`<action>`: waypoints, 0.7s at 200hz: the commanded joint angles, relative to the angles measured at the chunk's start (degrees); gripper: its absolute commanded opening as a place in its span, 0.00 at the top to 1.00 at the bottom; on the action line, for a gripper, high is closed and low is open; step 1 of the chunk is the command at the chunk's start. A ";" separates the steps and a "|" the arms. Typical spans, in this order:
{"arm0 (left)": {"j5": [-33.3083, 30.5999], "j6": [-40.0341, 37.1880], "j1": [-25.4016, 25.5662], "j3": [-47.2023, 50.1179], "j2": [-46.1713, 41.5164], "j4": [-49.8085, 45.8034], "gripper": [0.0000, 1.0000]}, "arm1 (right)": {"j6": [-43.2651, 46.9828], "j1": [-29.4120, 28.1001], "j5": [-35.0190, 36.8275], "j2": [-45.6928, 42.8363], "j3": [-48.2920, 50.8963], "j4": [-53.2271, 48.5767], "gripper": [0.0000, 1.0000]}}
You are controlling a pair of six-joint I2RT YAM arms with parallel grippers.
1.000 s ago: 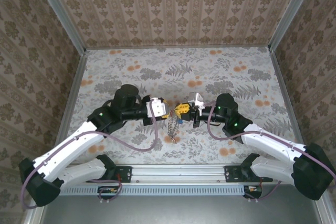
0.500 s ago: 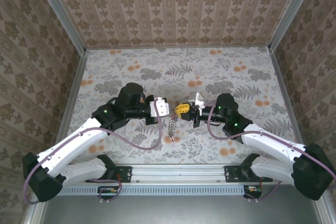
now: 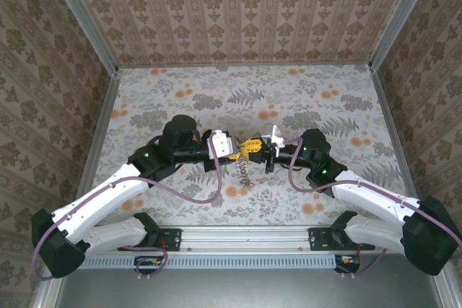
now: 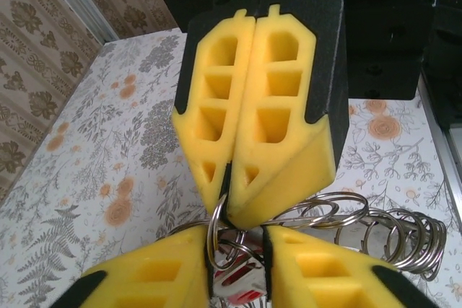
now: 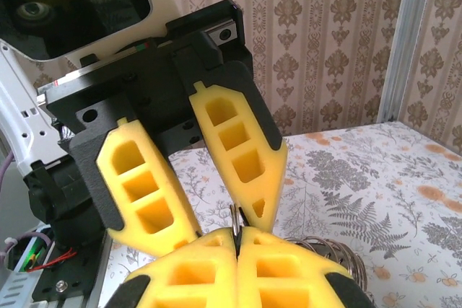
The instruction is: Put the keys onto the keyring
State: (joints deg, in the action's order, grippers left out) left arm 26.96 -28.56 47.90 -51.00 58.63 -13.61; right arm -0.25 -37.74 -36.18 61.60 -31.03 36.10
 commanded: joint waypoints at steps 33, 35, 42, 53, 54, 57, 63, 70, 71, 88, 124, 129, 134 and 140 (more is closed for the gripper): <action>1.33 2.74 -1.35 2.05 -3.57 1.91 1.00 | 5.68 -0.57 -1.50 -1.89 -1.08 -3.18 1.00; 1.27 2.68 -1.39 2.03 -3.71 1.74 1.00 | 6.18 -0.56 -1.58 -2.03 -1.17 -3.74 1.00; 1.22 2.40 -1.45 1.89 -3.96 1.17 1.00 | 7.97 -0.58 -1.90 -2.38 -1.60 -6.29 1.00; 1.18 1.88 -1.41 1.16 -4.13 -0.25 1.00 | 11.68 -0.64 -2.70 -2.87 -2.81 -11.54 1.00; 1.17 1.81 -1.45 1.08 -4.09 -0.40 1.00 | 11.94 -0.66 -2.81 -2.88 -2.99 -12.26 1.00; 1.17 1.71 -1.41 0.91 -4.07 -0.78 1.00 | 13.02 -0.67 -3.12 -2.88 -3.56 -13.94 1.00; 1.08 1.59 -1.43 0.44 -3.94 -1.41 1.00 | 15.27 -0.67 -3.67 -2.88 -4.71 -17.97 1.00; 1.40 1.49 -1.41 -0.03 -3.79 -2.07 1.00 | 17.12 -0.67 -3.60 -2.89 -5.89 -21.73 1.00; 1.46 1.49 -1.41 -0.05 -3.74 -2.14 1.00 | 17.43 -0.67 -3.61 -2.89 -5.98 -22.14 1.00; 2.12 0.99 -1.41 -1.16 -3.06 -3.59 1.00 | 20.48 -0.64 -2.58 -3.10 -7.39 -27.54 0.86; 2.30 -0.97 -1.06 -3.06 -1.43 -6.37 1.00 | 26.39 -0.64 -2.20 -2.53 -11.06 -37.57 0.75; 2.52 -1.22 -1.05 -3.22 -1.17 -6.63 1.00 | 26.92 -0.67 -2.31 -2.25 -11.74 -38.60 0.75; 2.70 -1.39 -0.95 -3.46 -0.95 -6.77 1.00 | 27.13 -0.67 -2.38 -1.99 -12.12 -39.29 0.74; 2.81 -1.48 -0.82 -3.77 -0.63 -7.00 1.00 | 27.31 -0.63 -2.63 -1.72 -12.53 -39.75 0.74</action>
State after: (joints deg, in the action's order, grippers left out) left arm 28.69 -27.99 47.05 -51.37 57.28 -19.44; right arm 22.13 -38.39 -37.76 59.42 -40.05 4.78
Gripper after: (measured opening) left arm 0.047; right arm 0.253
